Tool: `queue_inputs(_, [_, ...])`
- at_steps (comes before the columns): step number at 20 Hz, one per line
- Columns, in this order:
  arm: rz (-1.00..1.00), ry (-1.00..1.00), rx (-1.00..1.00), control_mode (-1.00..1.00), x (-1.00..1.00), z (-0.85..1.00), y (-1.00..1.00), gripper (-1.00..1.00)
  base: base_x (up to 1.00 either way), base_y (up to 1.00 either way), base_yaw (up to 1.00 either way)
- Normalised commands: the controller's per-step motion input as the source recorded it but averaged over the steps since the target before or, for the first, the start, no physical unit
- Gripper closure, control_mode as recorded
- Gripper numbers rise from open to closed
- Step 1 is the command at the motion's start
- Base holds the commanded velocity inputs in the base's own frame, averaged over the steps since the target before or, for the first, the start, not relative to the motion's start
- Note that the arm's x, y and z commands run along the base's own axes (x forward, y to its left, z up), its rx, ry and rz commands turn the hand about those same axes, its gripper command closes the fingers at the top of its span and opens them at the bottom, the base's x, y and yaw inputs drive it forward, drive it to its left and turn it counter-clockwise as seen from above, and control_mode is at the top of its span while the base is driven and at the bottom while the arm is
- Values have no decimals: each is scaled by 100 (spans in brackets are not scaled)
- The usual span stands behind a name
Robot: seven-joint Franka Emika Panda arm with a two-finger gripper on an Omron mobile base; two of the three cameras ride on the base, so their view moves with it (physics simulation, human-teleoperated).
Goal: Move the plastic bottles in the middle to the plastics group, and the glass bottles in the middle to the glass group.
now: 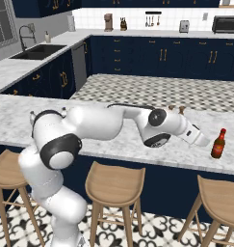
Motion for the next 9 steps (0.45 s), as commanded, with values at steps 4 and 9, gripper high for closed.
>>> queue_inputs(4, [7, 2, 14, -100, -41, 98, 48, -100, 0, 0, 0])
queue_inputs(9, [12, 4, 11, -100, -51, 84, 65, -100, 0, 0, 0])
